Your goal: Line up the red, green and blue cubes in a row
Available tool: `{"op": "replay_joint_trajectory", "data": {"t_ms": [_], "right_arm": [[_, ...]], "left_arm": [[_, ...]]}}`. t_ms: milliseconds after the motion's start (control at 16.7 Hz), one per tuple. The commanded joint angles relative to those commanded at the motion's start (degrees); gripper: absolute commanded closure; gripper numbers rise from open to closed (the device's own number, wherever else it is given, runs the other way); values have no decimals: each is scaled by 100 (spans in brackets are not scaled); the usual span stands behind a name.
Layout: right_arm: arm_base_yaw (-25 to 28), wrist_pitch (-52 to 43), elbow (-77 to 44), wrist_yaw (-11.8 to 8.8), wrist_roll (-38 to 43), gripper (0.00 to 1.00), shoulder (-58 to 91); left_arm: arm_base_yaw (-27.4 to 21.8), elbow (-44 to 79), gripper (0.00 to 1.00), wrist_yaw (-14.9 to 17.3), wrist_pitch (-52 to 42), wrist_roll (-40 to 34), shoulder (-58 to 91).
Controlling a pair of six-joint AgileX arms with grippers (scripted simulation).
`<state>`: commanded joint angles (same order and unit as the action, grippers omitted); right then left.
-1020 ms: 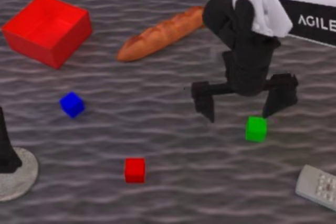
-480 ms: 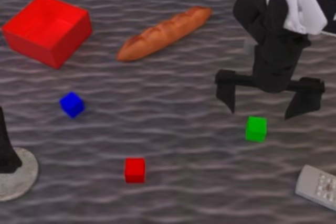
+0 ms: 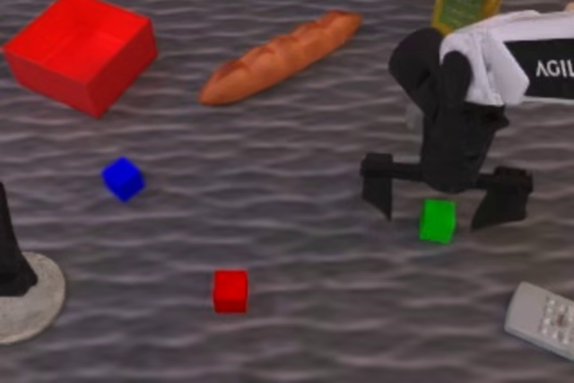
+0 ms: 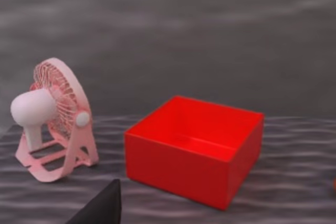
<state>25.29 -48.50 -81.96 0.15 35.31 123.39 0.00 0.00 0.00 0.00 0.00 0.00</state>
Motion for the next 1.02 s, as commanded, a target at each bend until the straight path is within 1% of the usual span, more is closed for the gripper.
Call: {"op": "replay_joint_trajectory", "data": {"t_ms": [180,420,1020], "right_arm": [[0,472,260,2,4,0,214],[0,522,291,2,4,0,239],[0,522,291,2,4,75,239]], "left_arm": [[0,0,0,0,0,0,0],[0,0,0,0,0,0,0],[0,0,0,0,0,0,0]]}}
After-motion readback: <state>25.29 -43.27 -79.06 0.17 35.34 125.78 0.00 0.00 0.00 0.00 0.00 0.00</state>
